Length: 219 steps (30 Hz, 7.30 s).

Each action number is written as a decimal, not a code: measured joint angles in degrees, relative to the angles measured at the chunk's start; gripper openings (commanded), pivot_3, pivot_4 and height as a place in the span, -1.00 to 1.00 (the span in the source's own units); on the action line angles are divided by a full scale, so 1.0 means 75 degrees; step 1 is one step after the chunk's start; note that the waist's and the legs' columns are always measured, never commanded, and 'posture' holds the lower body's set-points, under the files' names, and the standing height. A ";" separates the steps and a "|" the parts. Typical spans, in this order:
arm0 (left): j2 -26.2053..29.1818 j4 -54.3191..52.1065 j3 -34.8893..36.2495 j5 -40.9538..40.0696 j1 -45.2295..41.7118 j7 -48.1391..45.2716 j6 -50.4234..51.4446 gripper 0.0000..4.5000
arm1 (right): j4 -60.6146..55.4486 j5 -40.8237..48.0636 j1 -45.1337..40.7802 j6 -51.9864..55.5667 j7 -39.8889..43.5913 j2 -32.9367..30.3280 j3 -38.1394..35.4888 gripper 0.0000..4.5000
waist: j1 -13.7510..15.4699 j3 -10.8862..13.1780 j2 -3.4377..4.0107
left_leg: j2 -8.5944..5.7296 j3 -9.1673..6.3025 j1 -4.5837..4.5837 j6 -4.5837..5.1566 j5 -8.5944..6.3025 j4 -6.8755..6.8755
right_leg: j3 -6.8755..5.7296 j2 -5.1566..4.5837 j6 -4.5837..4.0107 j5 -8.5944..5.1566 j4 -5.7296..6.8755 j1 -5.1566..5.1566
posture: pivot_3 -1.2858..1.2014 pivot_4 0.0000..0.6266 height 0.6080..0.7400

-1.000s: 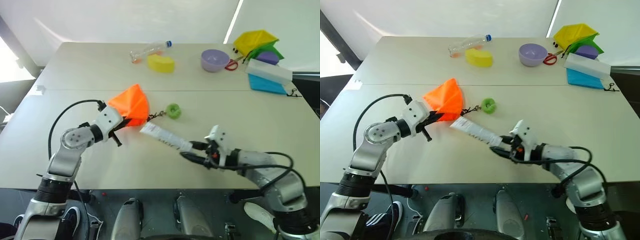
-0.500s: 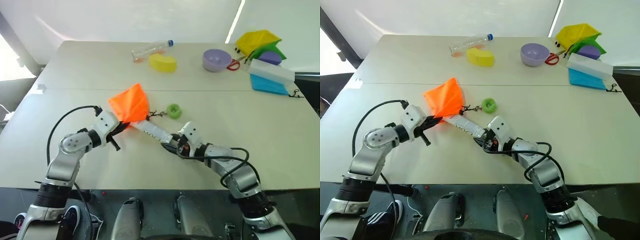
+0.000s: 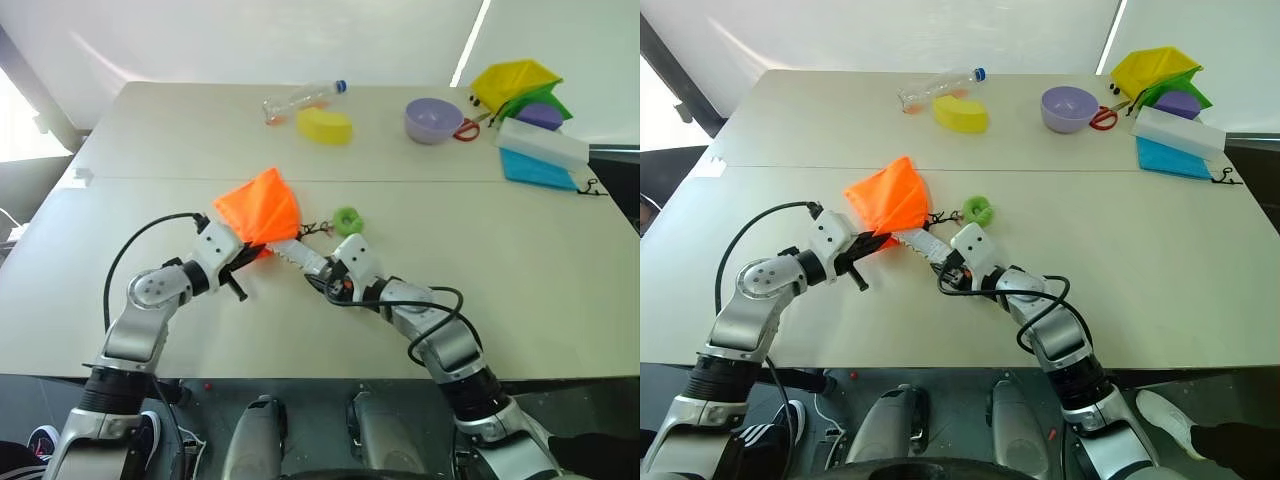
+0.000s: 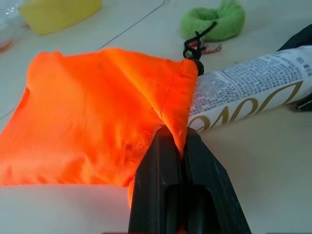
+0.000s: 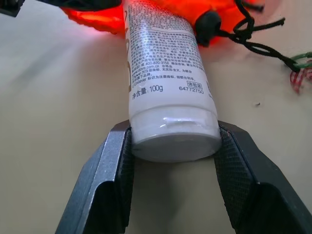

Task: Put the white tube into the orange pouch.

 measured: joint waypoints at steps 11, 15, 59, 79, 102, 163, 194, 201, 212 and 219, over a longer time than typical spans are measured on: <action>-0.0081 -0.0005 -0.0073 0.0017 -0.0014 -0.0002 0.0016 -1.00 | 0.0886 -0.0579 -0.0668 -0.0198 -0.0448 0.0601 0.0343 -0.20 | -0.0027 0.0000 0.0000 | 0.0001 -0.0001 0.0001 0.0000 0.0000 -0.0001 | -0.0001 0.0005 0.0001 0.0001 0.0003 -0.0001 | 0.03 -0.52 1.00; -0.0105 -0.0007 -0.0132 0.0024 -0.0015 0.0024 0.0025 -1.00 | 0.1334 -0.0814 -0.0972 -0.0382 -0.0457 0.0811 0.0523 -0.20 | -0.0024 0.0000 0.0000 | 0.0001 -0.0003 0.0000 0.0000 0.0000 -0.0002 | -0.0003 0.0005 0.0001 0.0000 0.0003 -0.0001 | 0.03 -0.52 1.00; -0.0191 -0.0666 -0.0251 -0.0003 0.0004 0.0198 0.0663 -1.00 | 0.4290 -0.0896 -0.2438 -0.1212 -0.0716 0.2596 -0.0185 0.41 | -0.0227 0.0001 0.0002 | 0.0005 -0.0032 0.0001 0.0000 0.0000 -0.0011 | -0.0013 -0.0001 0.0002 0.0002 0.0011 -0.0005 | 0.03 -0.52 1.00; 0.0496 -0.0593 -0.0223 -0.0084 0.0455 -0.0326 0.0419 -1.00 | 0.0809 -0.0452 -0.1222 -0.0270 0.1741 -0.0179 -0.0024 0.98 | -0.0189 0.0003 0.0004 | 0.0002 -0.0027 0.0007 0.0000 0.0000 -0.0042 | -0.0014 0.0002 -0.0003 -0.0001 0.0003 -0.0011 | 0.03 -0.52 1.00; 0.0661 -0.0207 -0.0108 -0.0168 0.0461 -0.0530 0.0002 -1.00 | 0.4842 -0.0746 -0.2958 -0.1716 0.0859 -0.0215 -0.1287 0.37 | -0.0195 0.0003 0.0003 | -0.0002 -0.0003 0.0021 0.0001 0.0001 -0.0094 | -0.0009 0.0006 0.0003 0.0001 0.0000 -0.0020 | 0.03 -0.52 1.00; -0.0750 0.6221 -0.2175 0.0640 -0.4973 -0.4754 -0.2527 0.75 | 0.0484 0.0357 -0.0454 -0.0237 0.0682 -0.1165 -0.1615 -1.00 | -0.0162 0.0004 -0.0004 | -0.0015 -0.0014 0.0015 0.0001 0.0002 -0.0068 | -0.0007 0.0024 0.0037 0.0003 -0.0006 -0.0001 | 0.03 -0.52 1.00; -0.1243 0.9393 -0.2368 0.2350 -0.6574 -0.4491 -0.4424 0.21 | 0.0632 0.0206 -0.0569 -0.0497 0.0394 -0.0935 -0.1561 -1.00 | -0.0150 0.0004 -0.0005 | -0.0014 -0.0027 0.0011 0.0002 0.0002 -0.0051 | -0.0008 0.0028 0.0044 0.0006 0.0011 -0.0001 | 0.03 -0.52 1.00; -0.1246 0.9413 -0.2371 0.2447 -0.6573 -0.4425 -0.4564 -0.34 | 0.0636 0.0191 -0.0573 -0.0503 0.0393 -0.0935 -0.1556 -1.00 | -0.0149 0.0004 -0.0005 | -0.0014 -0.0027 0.0011 0.0002 0.0002 -0.0049 | -0.0009 0.0028 0.0045 0.0006 0.0013 -0.0001 | 0.03 -0.52 1.00; -0.1248 0.9440 -0.2336 0.2513 -0.6574 -0.4346 -0.4576 -0.34 | 0.0686 0.0137 -0.0653 -0.0506 0.0395 -0.0936 -0.1552 -1.00 | -0.0149 0.0004 -0.0005 | -0.0014 -0.0028 0.0011 0.0002 0.0002 -0.0050 | -0.0009 0.0028 0.0045 0.0007 0.0015 -0.0001 | 0.03 -0.52 1.00; -0.1257 0.9464 -0.2313 0.2511 -0.6577 -0.4353 -0.4573 -0.86 | 0.0687 0.0127 -0.0654 -0.0514 0.0397 -0.0937 -0.1550 -1.00 | -0.0150 0.0004 -0.0005 | -0.0014 -0.0028 0.0011 0.0002 0.0002 -0.0049 | -0.0009 0.0028 0.0045 0.0007 0.0016 -0.0001 | 0.03 -0.52 1.00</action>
